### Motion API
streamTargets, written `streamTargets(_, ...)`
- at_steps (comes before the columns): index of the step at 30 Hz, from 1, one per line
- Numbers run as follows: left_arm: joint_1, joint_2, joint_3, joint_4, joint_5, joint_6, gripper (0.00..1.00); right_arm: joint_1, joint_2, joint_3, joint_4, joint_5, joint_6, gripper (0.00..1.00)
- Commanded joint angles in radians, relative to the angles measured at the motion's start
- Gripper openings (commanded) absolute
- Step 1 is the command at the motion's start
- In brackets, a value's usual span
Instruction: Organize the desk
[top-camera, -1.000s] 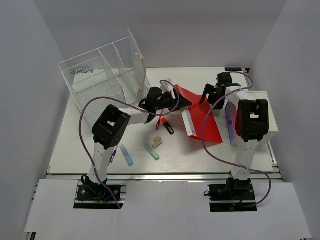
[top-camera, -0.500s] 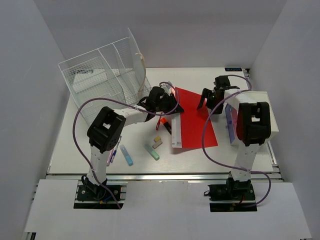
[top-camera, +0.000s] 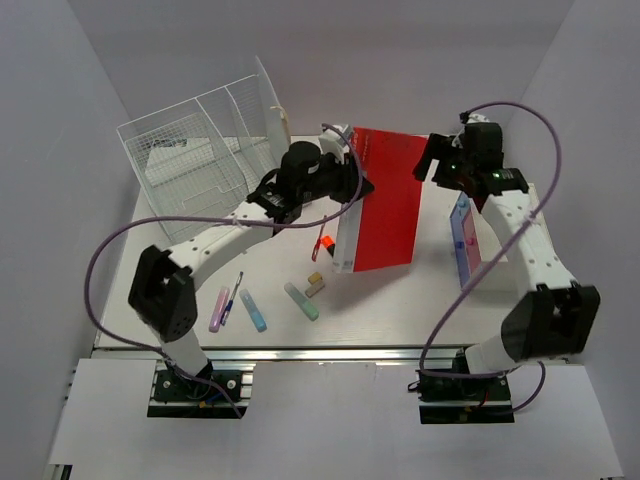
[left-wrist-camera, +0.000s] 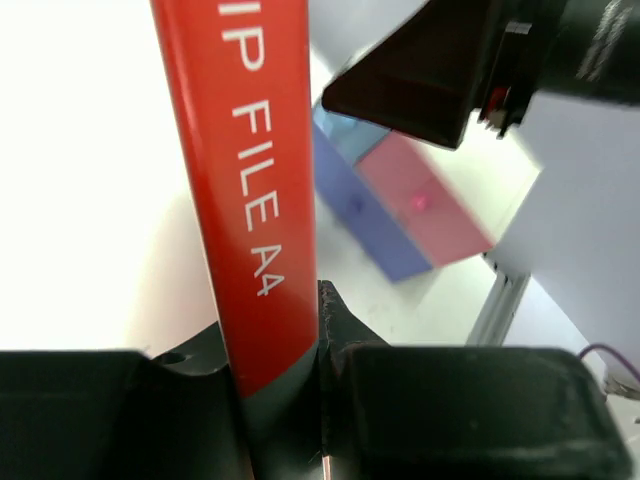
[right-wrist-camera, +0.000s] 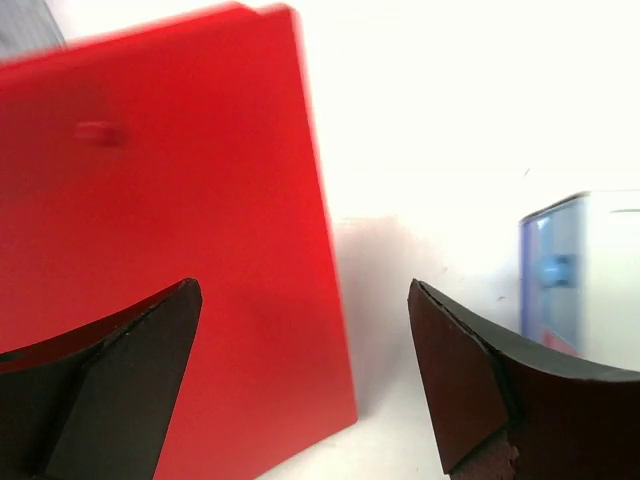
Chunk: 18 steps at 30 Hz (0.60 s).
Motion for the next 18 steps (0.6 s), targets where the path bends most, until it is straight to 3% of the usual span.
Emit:
streamTargets(1, -0.006, -0.162, 0.072, -0.025, -0.1, 0.12, 0.0, -0.006, -0.107, -0.006, 0.044, 0.115, 0.005, 0.89)
streamTargets(3, -0.006, -0.214, 0.109, -0.056, -0.162, 0.174, 0.0, -0.005, -0.189, -0.029, 0.063, 0.156, 0.016, 0.89)
streamTargets(8, -0.006, -0.274, 0.201, -0.05, -0.484, 0.345, 0.0, -0.006, -0.328, -0.12, 0.15, 0.186, 0.023, 0.89)
streamTargets(12, -0.006, -0.252, 0.33, -0.004, -0.639, 0.525, 0.0, -0.006, -0.333, -0.114, 0.141, 0.17, 0.016, 0.89)
streamTargets(18, -0.003, -0.172, 0.479, 0.192, -0.86, 0.756, 0.0, -0.005, -0.296, -0.089, 0.123, 0.15, -0.003, 0.89)
